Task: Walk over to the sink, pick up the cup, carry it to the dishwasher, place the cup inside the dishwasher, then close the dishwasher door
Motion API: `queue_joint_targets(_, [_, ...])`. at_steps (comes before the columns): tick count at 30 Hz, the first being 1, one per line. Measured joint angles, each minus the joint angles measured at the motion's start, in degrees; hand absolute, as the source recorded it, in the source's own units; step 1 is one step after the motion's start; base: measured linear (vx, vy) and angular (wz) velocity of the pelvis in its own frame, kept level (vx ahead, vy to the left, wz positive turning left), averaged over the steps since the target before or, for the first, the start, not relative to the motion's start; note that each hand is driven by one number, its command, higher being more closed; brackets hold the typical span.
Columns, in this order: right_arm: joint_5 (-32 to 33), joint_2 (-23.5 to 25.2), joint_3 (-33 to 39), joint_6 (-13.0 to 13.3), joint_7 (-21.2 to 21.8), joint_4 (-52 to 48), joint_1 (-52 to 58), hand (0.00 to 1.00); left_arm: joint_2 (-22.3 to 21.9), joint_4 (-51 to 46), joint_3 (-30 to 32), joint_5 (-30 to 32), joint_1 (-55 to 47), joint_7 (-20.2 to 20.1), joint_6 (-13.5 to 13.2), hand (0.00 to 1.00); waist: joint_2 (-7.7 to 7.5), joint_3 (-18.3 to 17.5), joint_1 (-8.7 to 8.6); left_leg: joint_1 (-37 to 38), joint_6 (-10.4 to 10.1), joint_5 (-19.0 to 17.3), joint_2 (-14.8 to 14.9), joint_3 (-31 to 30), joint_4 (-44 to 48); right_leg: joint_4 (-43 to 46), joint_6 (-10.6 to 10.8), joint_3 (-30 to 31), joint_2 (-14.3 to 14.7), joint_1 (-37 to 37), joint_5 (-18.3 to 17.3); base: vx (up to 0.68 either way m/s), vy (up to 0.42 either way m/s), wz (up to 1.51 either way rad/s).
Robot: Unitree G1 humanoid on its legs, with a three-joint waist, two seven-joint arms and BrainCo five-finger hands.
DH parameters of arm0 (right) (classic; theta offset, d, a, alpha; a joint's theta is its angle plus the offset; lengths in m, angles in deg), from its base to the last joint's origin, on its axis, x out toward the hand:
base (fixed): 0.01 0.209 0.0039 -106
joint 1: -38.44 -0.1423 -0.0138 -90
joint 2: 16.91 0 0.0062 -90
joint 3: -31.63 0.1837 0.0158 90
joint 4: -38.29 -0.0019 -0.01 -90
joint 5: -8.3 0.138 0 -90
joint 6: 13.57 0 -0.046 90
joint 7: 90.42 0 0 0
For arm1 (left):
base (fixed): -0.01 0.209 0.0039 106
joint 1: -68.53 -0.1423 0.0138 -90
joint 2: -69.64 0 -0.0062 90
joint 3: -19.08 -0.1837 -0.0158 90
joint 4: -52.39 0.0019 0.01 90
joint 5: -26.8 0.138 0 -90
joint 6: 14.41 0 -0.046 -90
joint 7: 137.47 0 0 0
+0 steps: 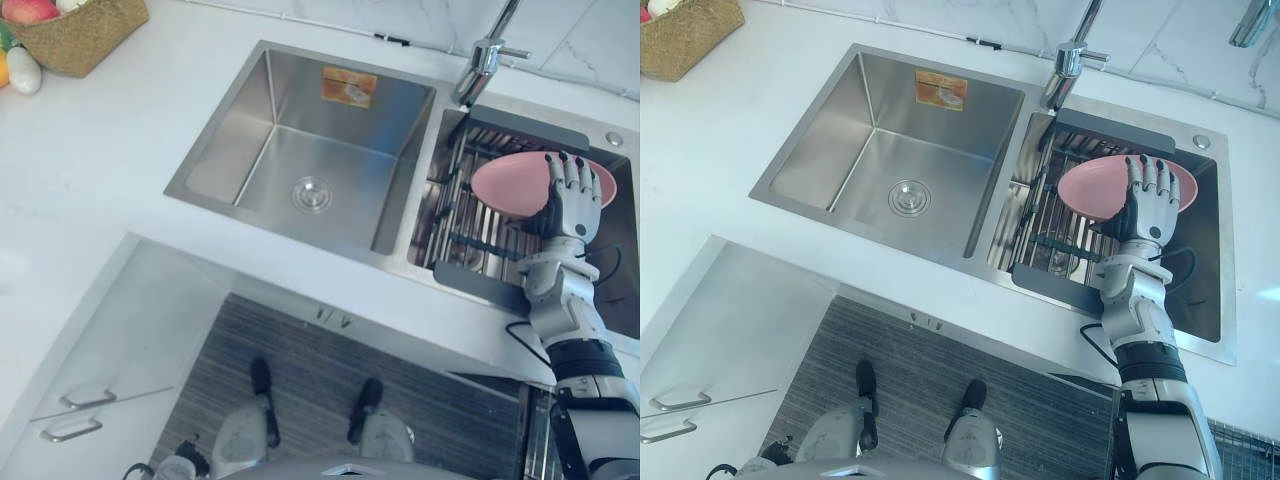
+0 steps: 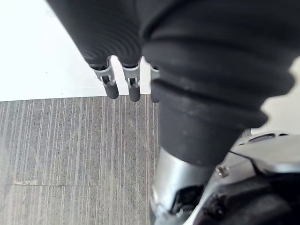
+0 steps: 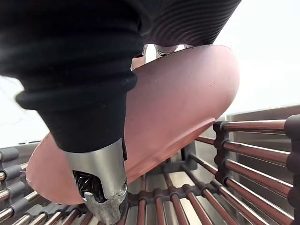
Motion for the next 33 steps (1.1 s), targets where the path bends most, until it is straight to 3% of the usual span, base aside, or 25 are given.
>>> queue_joint_targets(11, [-1.2,-1.6,-0.6,2.9,-0.2,4.4,-3.4,1.0,0.0,0.0,0.0,-0.4,0.0,-0.1,-0.9,0.0,0.06,0.8,-0.08,-1.8,-0.1,0.4,-0.6,-0.1,-0.1,-1.6,-0.1,-1.1,-0.7,-0.8,0.6,-0.04,0.022,0.03])
queue_joint_targets(20, [-9.5,-3.8,-3.6,5.0,-0.2,4.3,-4.1,1.0,0.1,-0.1,0.0,-0.3,0.0,-0.1,-1.5,0.0,-0.11,0.9,0.23,-2.1,0.4,0.9,-0.7,-0.2,-0.1,-1.9,0.0,-1.2,-0.7,-1.0,2.4,0.03,0.0,0.0])
queue_joint_targets(26, [-10.1,-4.7,-5.2,5.5,-0.1,4.3,-4.1,1.0,0.5,-0.7,0.0,-0.3,0.0,0.0,-1.9,0.0,-0.68,1.2,0.12,-1.9,0.6,1.0,-0.8,-0.2,-0.1,-1.9,0.1,-1.2,-0.7,-0.7,2.5,0.02,-0.003,0.0])
queue_joint_targets(33, [-10.1,-7.9,-5.0,8.1,0.0,2.4,-3.2,1.0,0.8,-2.1,0.0,0.2,-0.7,0.0,-1.8,0.0,-1.18,1.0,-0.2,-1.3,0.6,1.0,-0.5,0.0,-0.1,-3.1,0.0,-1.0,-0.1,0.1,3.0,0.0,-0.001,-0.01])
